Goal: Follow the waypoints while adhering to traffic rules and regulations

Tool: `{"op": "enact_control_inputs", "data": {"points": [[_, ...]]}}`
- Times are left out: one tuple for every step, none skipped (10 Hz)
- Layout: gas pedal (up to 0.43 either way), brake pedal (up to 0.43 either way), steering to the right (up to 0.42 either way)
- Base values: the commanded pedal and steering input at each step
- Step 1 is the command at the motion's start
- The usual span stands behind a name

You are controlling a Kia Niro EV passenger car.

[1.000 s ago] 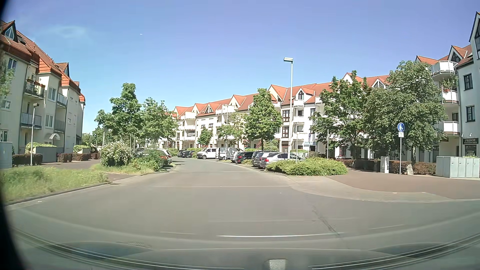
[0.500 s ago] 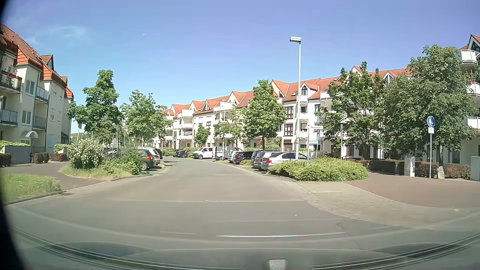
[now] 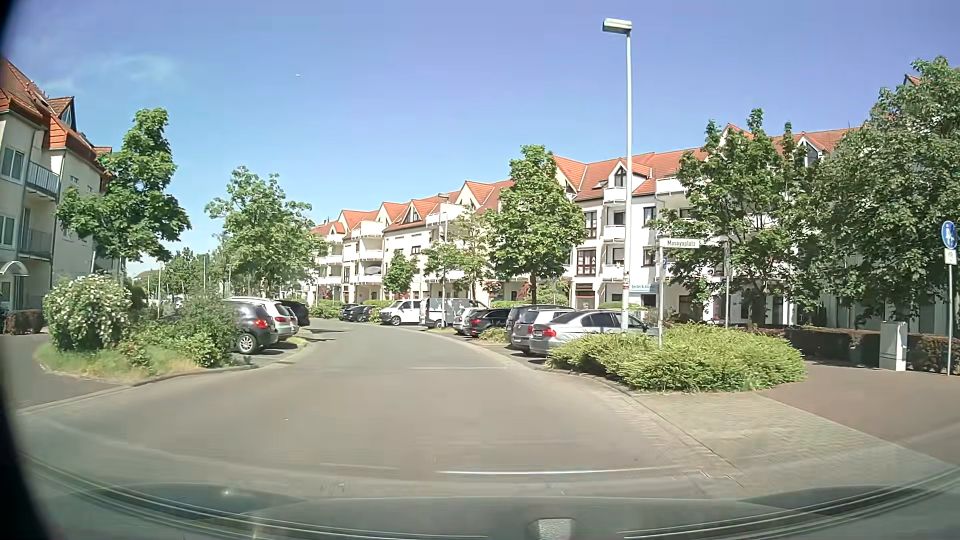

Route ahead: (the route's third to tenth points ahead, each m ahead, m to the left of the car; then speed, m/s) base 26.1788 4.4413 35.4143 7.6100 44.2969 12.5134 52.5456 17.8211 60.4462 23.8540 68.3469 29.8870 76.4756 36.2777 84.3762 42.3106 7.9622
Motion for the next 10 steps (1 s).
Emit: {"op": "enact_control_inputs", "data": {"points": [[0.059,0.030,-0.023],[0.059,0.030,-0.032],[0.059,0.030,-0.042],[0.047,0.030,-0.046],[0.000,0.030,-0.046],[0.000,0.030,-0.045],[0.000,0.030,-0.045],[0.000,0.030,-0.045],[0.000,0.030,-0.045],[0.000,0.030,-0.045]]}}
